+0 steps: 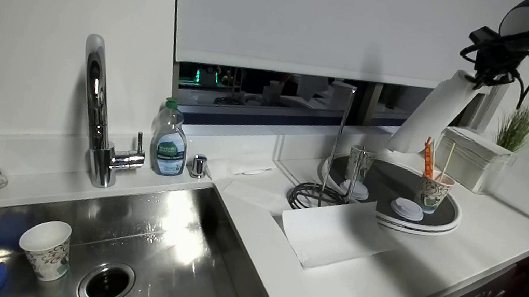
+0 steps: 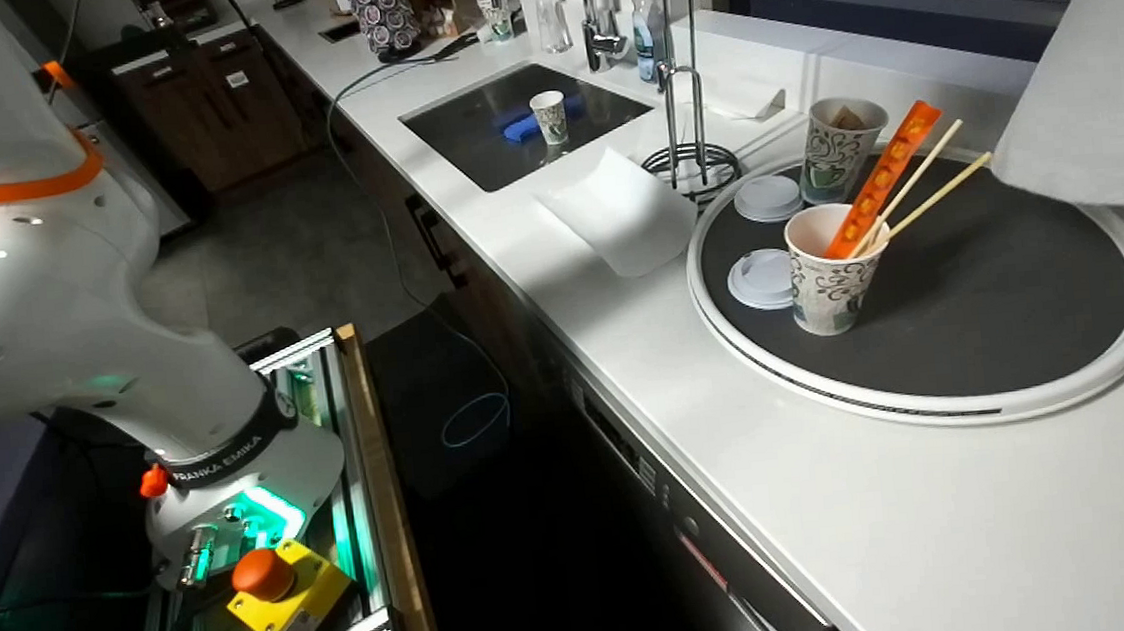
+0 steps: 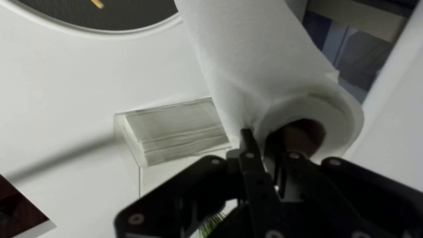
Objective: Put the paper towel roll on the silver stand.
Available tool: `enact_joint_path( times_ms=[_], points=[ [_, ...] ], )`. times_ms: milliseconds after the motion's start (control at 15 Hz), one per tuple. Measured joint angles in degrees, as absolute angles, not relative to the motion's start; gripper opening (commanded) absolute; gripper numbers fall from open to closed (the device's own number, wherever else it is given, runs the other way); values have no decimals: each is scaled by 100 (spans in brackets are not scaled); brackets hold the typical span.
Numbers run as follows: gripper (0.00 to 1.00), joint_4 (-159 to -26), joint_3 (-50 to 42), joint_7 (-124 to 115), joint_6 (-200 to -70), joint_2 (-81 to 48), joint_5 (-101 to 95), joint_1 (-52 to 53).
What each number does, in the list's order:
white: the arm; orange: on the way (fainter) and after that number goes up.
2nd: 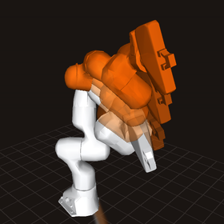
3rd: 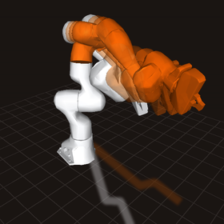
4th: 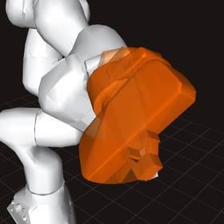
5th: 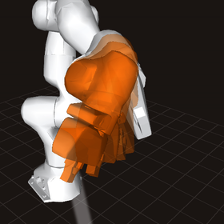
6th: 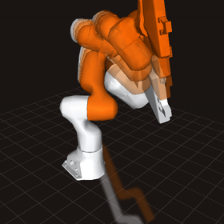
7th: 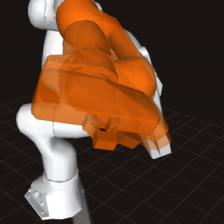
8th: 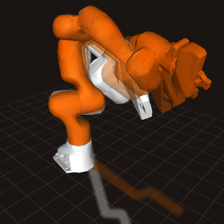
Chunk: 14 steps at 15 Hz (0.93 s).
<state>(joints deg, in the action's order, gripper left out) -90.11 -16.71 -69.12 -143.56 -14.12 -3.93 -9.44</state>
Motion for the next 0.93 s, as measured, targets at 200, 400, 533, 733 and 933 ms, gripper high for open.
enact_joint_path(
  times_ms=[200,400,533,733,933],
  points=[
    [3,-9001,-1591,-6207,-14076,-718,-334,-954],
    [3,-8911,-1462,-5134,-13362,52,212,-1001],
    [11,-8679,-1453,-4681,-12475,510,511,-998],
    [11,-8404,-1455,-4552,-11604,985,583,-1051],
    [3,-8410,-1453,-4533,-11562,998,579,-1058]
  ],
)
